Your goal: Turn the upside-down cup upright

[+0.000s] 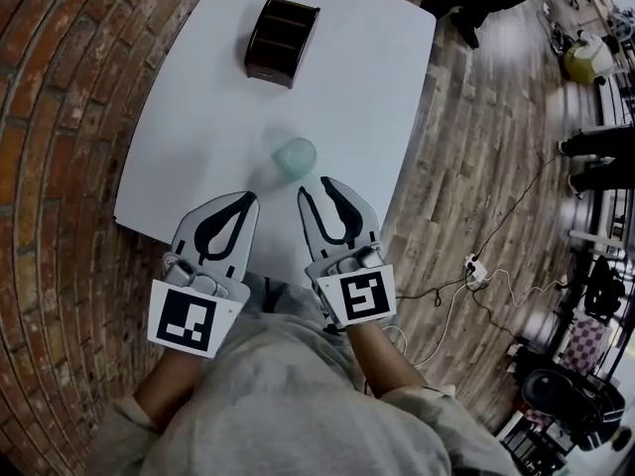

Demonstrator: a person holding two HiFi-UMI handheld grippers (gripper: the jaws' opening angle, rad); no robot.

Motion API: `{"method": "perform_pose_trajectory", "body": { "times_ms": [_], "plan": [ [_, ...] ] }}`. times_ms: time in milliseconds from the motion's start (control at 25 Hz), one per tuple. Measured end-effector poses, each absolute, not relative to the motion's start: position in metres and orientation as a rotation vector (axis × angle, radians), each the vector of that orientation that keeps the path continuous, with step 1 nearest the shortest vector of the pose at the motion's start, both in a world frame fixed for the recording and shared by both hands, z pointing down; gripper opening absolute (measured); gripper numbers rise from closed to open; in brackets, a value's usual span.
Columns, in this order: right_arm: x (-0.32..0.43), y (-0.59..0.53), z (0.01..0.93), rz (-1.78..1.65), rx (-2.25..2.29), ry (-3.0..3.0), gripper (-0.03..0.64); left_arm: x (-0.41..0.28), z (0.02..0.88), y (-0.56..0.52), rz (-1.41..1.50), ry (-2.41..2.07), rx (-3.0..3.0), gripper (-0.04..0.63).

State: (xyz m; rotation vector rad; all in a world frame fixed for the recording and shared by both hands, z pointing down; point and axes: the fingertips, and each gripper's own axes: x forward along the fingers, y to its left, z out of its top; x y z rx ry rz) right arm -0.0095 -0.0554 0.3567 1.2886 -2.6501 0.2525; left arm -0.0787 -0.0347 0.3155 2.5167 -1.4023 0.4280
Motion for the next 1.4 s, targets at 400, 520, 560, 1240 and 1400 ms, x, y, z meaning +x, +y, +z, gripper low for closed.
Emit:
{"method": "perform_pose_trajectory", "body": {
  "times_ms": [400, 520, 560, 1240, 1400],
  "plan": [
    [-0.013, -0.071, 0.381, 0.239, 1.254, -2.606, 0.156, -0.076, 0.325, -0.044, 0.447, -1.384, 2.501, 0.009],
    [-0.015, -0.076, 0.388, 0.25, 1.252, -2.598, 0.166, -0.077, 0.327, -0.047, 0.455, -1.378, 2.499, 0.009],
    [-0.015, -0.077, 0.39, 0.247, 1.249, -2.596, 0.172, -0.077, 0.328, -0.047, 0.457, -1.376, 2.497, 0.009],
    [-0.022, -0.091, 0.42, 0.265, 1.221, -2.54, 0.221, -0.078, 0.34, -0.048, 0.467, -1.352, 2.468, 0.009],
    [-0.024, -0.093, 0.426, 0.27, 1.214, -2.529, 0.236, -0.081, 0.342, -0.048, 0.469, -1.357, 2.459, 0.009]
  ]
}}
